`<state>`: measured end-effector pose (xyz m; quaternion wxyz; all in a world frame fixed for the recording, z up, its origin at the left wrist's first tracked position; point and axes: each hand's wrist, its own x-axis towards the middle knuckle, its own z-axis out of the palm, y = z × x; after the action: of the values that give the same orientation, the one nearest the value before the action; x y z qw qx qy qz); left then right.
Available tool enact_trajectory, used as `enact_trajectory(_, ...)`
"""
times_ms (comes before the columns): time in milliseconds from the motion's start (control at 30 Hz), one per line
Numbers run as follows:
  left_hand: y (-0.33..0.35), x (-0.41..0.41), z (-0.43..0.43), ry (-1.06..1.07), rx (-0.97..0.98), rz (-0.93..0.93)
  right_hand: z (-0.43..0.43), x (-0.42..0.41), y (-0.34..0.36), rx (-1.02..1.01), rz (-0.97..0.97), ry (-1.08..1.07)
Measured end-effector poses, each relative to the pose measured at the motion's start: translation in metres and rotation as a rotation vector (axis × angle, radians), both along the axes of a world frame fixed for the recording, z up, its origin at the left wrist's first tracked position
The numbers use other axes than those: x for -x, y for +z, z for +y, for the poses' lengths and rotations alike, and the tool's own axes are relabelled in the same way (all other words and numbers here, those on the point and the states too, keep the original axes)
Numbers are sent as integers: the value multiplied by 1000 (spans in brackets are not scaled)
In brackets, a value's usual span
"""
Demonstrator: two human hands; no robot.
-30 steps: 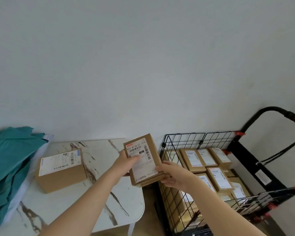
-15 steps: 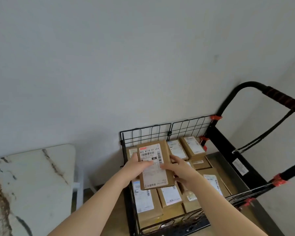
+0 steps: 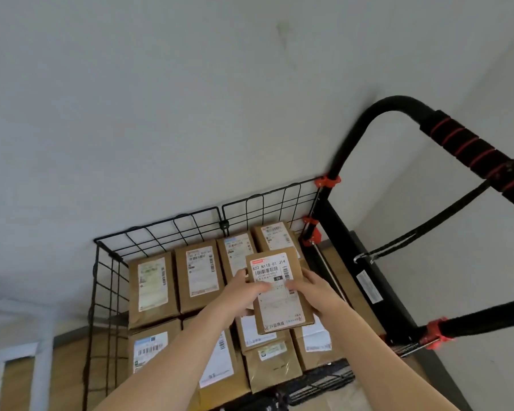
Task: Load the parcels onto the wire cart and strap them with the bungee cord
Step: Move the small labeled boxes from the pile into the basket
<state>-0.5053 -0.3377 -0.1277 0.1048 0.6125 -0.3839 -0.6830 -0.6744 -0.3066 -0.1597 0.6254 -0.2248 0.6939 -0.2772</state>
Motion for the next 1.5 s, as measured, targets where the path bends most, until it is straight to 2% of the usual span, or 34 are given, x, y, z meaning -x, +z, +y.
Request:
enact_trajectory(333, -83, 79, -15, 9, -219, -43, -18, 58, -90, -136, 132, 34)
enact_trajectory(500, -103, 81, -19, 18, -276, -65, -26, 60, -125, -169, 139, 126)
enact_trajectory(667, -110, 74, -24, -13, -276, -66, -27, 55, -127, -212, 171, 137)
enact_trajectory(833, -96, 56, -22, -235, -49, -196, -21, 45, -98, -97, 314, 116)
enact_trajectory(967, -76, 27, -13, -329, 148, -297, -17, 27, -67, 1, 470, 188)
enact_trajectory(1067, -64, 1, -3, -397, 253, -396, -9, 7, -49, 46, 493, 216)
enact_trajectory(1500, 21, -154, 89, -243, 585, -505, 57, -152, 51, 303, 410, 486)
